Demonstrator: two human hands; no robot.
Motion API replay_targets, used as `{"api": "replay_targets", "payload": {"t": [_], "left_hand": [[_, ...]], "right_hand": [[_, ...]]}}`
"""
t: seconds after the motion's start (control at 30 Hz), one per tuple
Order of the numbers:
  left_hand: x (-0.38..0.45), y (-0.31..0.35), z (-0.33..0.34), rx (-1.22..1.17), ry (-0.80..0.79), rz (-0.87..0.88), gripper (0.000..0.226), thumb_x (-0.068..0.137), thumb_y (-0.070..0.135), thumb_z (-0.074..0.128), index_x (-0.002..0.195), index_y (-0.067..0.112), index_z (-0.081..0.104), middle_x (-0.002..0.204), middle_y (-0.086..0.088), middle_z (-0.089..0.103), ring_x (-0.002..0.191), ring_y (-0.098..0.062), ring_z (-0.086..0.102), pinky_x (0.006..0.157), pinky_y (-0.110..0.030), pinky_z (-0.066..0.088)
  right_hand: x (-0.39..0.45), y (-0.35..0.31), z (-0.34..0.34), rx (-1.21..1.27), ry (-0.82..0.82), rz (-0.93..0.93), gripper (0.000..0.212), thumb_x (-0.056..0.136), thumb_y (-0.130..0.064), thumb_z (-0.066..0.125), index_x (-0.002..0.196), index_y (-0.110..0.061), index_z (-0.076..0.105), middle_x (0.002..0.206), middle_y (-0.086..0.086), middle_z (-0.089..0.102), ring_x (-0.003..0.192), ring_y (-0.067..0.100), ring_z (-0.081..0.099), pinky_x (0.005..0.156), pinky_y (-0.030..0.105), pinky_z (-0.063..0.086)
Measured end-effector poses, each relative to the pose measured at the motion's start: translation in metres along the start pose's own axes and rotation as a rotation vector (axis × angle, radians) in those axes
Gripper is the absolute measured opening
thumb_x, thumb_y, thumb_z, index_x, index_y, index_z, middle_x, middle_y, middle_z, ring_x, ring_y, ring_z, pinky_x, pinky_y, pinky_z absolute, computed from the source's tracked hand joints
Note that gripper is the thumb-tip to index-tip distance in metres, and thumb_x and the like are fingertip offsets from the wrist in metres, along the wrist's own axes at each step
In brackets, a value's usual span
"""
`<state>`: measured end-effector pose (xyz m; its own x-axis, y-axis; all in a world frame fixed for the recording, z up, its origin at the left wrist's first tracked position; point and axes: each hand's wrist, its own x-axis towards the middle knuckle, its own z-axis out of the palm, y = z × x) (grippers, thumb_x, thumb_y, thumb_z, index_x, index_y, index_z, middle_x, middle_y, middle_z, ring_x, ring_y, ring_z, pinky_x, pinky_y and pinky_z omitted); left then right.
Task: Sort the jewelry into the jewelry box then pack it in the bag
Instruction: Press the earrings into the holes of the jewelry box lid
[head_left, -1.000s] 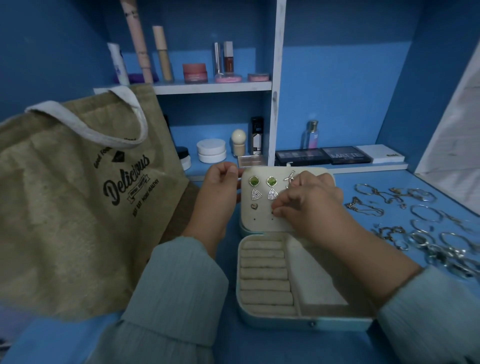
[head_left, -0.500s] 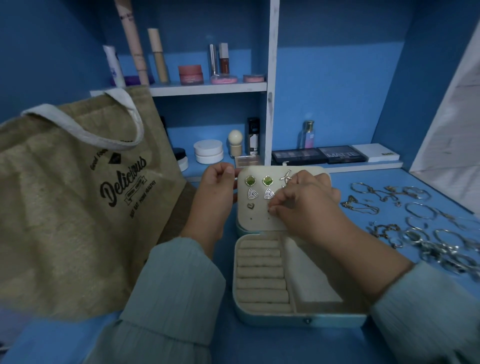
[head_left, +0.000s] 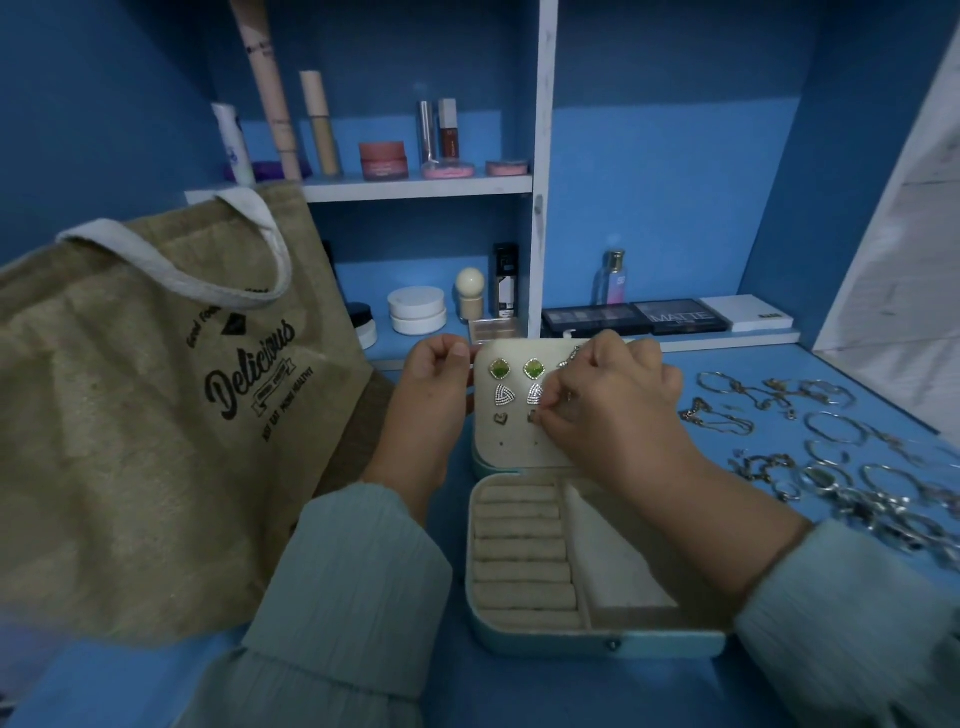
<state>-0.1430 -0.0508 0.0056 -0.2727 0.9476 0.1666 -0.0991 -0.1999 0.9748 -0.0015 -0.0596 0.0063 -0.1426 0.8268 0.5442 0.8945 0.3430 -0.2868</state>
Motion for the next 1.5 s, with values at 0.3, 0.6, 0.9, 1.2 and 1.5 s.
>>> {"api": "replay_targets", "payload": {"t": [0.3,0.6,0.9,1.2,1.5], "left_hand": [[-0.002,0.002,-0.004,-0.031,-0.008,-0.024,0.016,0.099,0.023,0.041,0.088,0.021,0.052,0.091,0.003,0.065,0.085,-0.013,0.061,0.074,-0.028,0.049],[-0.010,0.008,-0.010,-0.115,-0.154,-0.093,0.016,0.097,0.015,0.043,0.086,0.017,0.054,0.075,0.001,0.059,0.069,-0.011,0.055,0.064,-0.023,0.047],[-0.013,0.013,-0.016,-0.109,-0.292,-0.197,0.013,0.094,0.014,0.047,0.085,0.015,0.056,0.061,0.008,0.063,0.057,-0.004,0.058,0.055,-0.018,0.051],[-0.007,0.026,-0.023,0.201,-0.530,-0.276,0.009,0.089,0.012,0.055,0.084,0.013,0.063,0.068,0.005,0.067,0.063,-0.004,0.061,0.058,-0.015,0.050],[0.008,0.058,-0.008,0.979,-0.780,-0.081,0.010,0.084,0.028,0.065,0.081,0.037,0.063,0.084,0.021,0.062,0.079,0.005,0.055,0.070,-0.012,0.040]], "right_hand": [[0.004,0.003,-0.018,-0.009,-0.073,0.151,0.117,0.064,-0.059,0.072,0.147,-0.027,-0.003,0.153,-0.002,-0.002,0.141,0.024,-0.002,0.112,0.043,0.008],[-0.008,0.005,-0.025,-0.107,0.016,0.058,0.103,0.057,-0.060,0.075,0.140,-0.017,0.032,0.131,0.006,0.040,0.127,0.030,0.031,0.112,0.055,0.008],[-0.026,0.001,-0.021,-0.298,0.320,-0.155,0.063,0.044,-0.050,0.082,0.090,-0.012,0.061,0.090,0.007,0.056,0.084,0.031,0.056,0.102,0.064,0.022],[-0.036,0.009,-0.014,-0.328,0.491,-0.270,0.037,0.069,-0.048,0.067,0.078,-0.014,0.055,0.077,0.003,0.054,0.071,0.025,0.050,0.096,0.050,0.028],[-0.042,0.013,-0.004,-0.347,0.634,-0.302,0.038,0.076,-0.050,0.064,0.075,-0.016,0.047,0.074,0.003,0.053,0.074,0.020,0.038,0.087,0.042,0.029]]}}
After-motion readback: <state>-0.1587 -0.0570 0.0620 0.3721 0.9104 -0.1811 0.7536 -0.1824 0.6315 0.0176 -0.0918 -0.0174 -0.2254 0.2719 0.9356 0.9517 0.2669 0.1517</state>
